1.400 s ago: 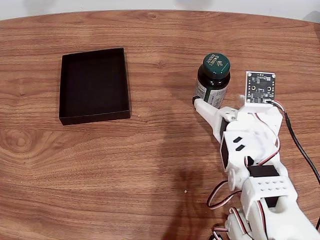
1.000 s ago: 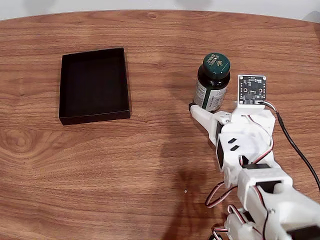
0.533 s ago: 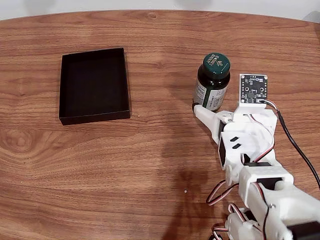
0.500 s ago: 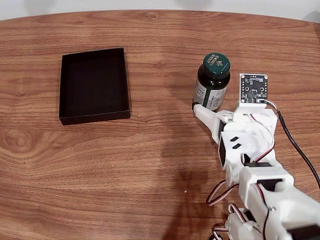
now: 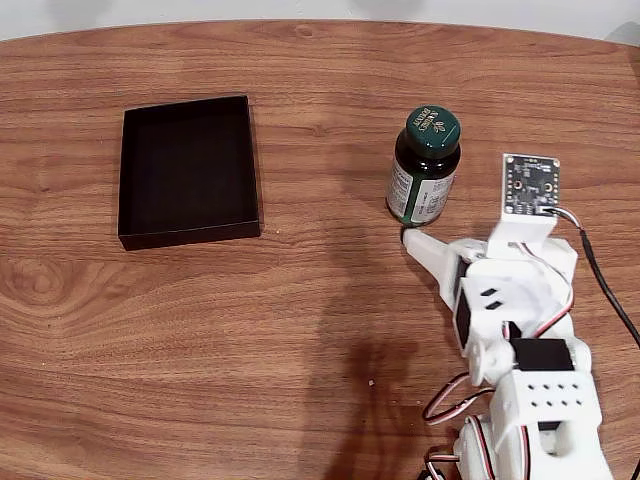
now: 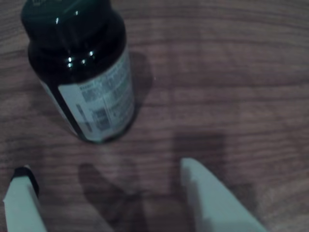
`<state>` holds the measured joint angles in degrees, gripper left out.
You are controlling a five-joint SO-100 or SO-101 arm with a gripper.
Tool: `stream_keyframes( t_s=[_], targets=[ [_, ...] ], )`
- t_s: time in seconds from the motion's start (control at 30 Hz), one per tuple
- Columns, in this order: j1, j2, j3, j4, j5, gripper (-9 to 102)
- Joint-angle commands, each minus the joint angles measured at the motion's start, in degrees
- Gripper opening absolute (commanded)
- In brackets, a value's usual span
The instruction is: Pick up the pill bottle and place it in the black box.
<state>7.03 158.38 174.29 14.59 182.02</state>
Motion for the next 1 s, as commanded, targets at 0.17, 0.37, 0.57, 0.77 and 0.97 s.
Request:
stream_keyframes(
  t_s=[0.17, 0.37, 0.57, 0.77, 0.97],
  targets=[
    [1.85, 4.39, -13.1, 15.91, -3.43, 35],
    [1.67, 8.61, -12.13, 21.53, -2.64, 35],
    [0.53, 14.85, -9.58, 26.54, -1.67, 35],
    [-1.05, 19.16, -11.69, 34.37, -1.41, 32],
    [-1.41, 24.08, -10.46, 41.48, -0.62, 27]
  ],
)
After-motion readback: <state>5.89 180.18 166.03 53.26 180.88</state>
